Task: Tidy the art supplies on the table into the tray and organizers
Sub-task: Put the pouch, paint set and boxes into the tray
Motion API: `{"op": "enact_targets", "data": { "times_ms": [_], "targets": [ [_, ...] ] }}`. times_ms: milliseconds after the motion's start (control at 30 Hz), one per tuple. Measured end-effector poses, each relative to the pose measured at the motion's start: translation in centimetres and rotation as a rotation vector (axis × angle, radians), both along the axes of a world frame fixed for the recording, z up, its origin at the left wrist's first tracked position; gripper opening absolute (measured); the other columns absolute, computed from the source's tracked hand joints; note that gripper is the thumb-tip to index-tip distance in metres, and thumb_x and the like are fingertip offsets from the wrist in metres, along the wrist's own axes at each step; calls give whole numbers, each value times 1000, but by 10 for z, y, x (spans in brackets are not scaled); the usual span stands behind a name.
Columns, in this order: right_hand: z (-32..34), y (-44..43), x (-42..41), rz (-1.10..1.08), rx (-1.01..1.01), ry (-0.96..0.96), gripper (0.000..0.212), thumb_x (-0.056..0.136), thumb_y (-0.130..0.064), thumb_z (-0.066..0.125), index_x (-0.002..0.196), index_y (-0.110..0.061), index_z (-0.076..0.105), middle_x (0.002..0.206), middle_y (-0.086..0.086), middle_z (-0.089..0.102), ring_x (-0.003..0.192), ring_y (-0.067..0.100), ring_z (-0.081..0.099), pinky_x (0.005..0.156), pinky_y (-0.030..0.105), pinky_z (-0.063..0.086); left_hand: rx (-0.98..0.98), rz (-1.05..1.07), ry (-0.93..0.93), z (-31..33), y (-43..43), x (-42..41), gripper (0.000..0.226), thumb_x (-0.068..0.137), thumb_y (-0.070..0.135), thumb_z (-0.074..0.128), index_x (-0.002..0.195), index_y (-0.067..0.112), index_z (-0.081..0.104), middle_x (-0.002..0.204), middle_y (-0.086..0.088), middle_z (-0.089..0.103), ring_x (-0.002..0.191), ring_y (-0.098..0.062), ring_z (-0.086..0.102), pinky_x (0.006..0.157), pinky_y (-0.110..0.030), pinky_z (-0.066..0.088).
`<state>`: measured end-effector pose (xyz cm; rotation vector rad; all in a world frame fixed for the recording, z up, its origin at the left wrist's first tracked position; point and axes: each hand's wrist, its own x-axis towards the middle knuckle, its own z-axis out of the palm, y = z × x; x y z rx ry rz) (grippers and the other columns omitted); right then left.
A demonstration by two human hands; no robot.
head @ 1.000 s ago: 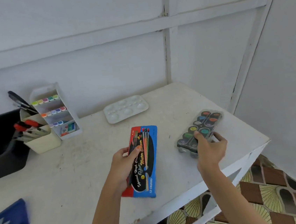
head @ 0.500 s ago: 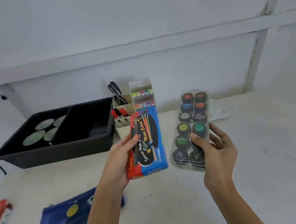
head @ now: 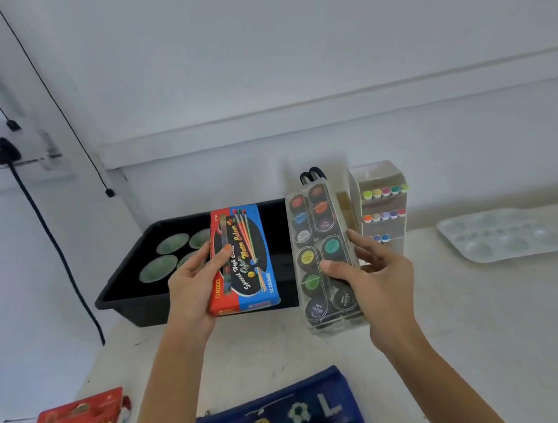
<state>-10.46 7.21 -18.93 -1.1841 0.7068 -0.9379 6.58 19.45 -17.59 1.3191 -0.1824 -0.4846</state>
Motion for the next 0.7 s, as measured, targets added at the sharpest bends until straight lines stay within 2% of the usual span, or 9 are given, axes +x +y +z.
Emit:
{"op": "enact_targets", "data": {
  "times_ms": [67, 167, 267, 333, 400, 467, 533, 600, 700],
  "targets": [
    [0, 1, 24, 26, -35, 46, 56, 66, -7, 83, 114, -26, 63, 97, -7, 69, 74, 12, 71, 61, 30, 59, 39, 1, -14, -4, 0, 23, 48, 78, 18, 73, 124, 18, 59, 95, -7, 73, 78, -21, 72, 56, -30, 58],
    [0, -4, 59, 28, -113, 112, 57, 65, -9, 83, 118, -22, 64, 99, -9, 68, 90, 12, 67, 70, 34, 60, 102, 6, -50, -10, -5, 50, 49, 79, 18, 73, 125, 19, 57, 95, -7, 72, 77, -21, 72, 56, -30, 58],
    [2, -18, 93, 6, -220, 197, 53, 69, -9, 81, 118, -15, 63, 86, -15, 64, 86, 8, 65, 75, 33, 58, 142, 15, -90, -13, -15, 71, 48, 80, 16, 72, 125, 18, 56, 93, -6, 70, 74, -19, 71, 52, -29, 56],
    [0, -29, 115, -2, -300, 277, 53, 71, -14, 79, 121, -15, 61, 92, -8, 66, 88, 12, 65, 78, 35, 57, 179, 18, -133, -16, -26, 86, 47, 81, 14, 71, 125, 17, 56, 91, -4, 69, 75, -19, 70, 58, -32, 57],
    [-6, -41, 137, -3, -375, 351, 48, 74, -16, 76, 120, -15, 61, 100, -2, 68, 89, 11, 64, 73, 28, 55, 229, 13, -205, -20, -40, 101, 49, 82, 14, 70, 128, 17, 54, 95, -4, 69, 78, -21, 70, 66, -37, 58],
    [-13, -49, 156, -2, -440, 428, 40, 76, -15, 72, 114, -14, 62, 102, -1, 69, 84, 8, 61, 64, 18, 50, 295, -4, -314, -28, -55, 112, 47, 85, 13, 68, 130, 15, 53, 100, -6, 70, 79, -20, 70, 65, -35, 58],
    [-21, -53, 171, 2, -488, 518, 35, 77, -15, 69, 111, -13, 61, 101, 2, 69, 85, 13, 64, 66, 23, 53, 393, -35, -442, -41, -70, 117, 44, 86, 9, 65, 129, 11, 54, 101, -7, 69, 81, -17, 69, 64, -28, 56],
    [-29, -54, 180, 9, -504, 606, 37, 77, -15, 67, 113, -12, 58, 103, 5, 69, 90, 19, 66, 75, 33, 56, 487, -62, -536, -57, -84, 120, 45, 86, 7, 65, 129, 10, 54, 106, -8, 68, 88, -18, 67, 71, -31, 57],
    [-43, -53, 184, 44, -525, 733, 44, 81, -12, 64, 123, -12, 52, 107, 7, 66, 96, 23, 65, 76, 30, 52, 598, -75, -571, -81, -98, 129, 47, 85, 9, 66, 131, 7, 54, 116, -10, 65, 102, -20, 64, 87, -41, 54]
  ]
}}
